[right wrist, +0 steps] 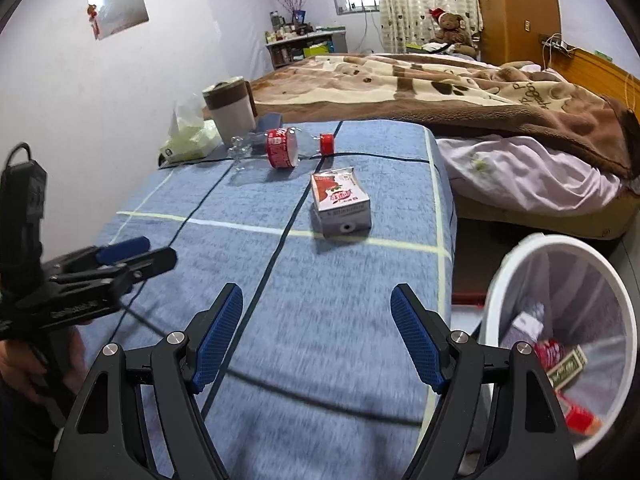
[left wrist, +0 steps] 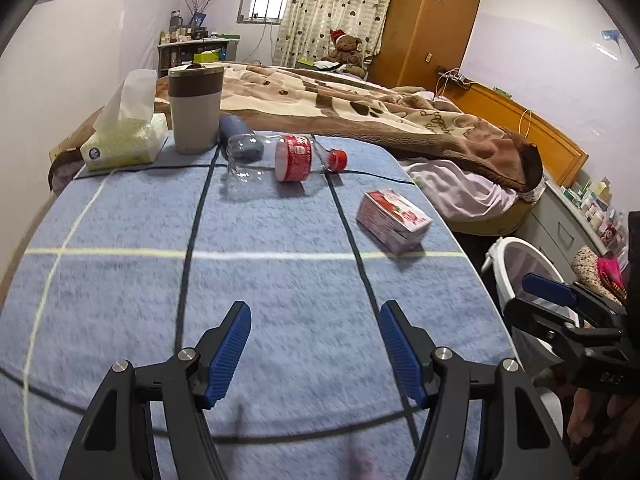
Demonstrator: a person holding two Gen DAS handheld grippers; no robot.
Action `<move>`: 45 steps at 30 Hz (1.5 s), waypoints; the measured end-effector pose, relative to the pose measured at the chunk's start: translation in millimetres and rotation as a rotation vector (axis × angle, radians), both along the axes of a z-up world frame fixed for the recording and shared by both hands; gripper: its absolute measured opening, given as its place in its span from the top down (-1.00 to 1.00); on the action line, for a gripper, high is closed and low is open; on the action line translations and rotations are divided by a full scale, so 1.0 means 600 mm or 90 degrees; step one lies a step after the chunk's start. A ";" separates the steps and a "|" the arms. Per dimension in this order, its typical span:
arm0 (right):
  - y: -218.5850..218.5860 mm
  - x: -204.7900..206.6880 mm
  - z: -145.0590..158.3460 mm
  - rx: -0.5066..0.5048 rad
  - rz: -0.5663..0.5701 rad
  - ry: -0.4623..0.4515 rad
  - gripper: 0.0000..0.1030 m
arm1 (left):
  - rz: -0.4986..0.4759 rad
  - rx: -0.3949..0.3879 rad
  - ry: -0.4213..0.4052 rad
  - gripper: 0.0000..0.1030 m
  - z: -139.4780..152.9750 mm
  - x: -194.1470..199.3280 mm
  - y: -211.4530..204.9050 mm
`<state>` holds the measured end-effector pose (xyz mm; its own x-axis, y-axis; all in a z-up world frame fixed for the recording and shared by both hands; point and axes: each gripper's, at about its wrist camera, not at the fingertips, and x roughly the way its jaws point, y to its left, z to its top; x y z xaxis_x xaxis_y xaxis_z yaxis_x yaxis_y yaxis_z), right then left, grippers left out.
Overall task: Collect trash
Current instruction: 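Move both tools back from the bin toward the juice box and bottle, then grasp the Coca-Cola bottle with the left gripper while the right grasps the pink juice box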
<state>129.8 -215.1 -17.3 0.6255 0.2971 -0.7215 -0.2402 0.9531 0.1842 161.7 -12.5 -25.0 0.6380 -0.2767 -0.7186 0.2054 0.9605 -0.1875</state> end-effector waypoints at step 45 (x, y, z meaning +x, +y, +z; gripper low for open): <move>0.026 0.155 -0.052 -0.037 0.002 0.031 -0.15 | -0.029 0.070 -0.039 -0.30 0.005 0.230 0.045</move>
<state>223.0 -199.3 -48.5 0.5886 0.2563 -0.7667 -0.2354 0.9616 0.1408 299.8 14.6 -21.9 0.6700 -0.2274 -0.7067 0.2565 0.9642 -0.0671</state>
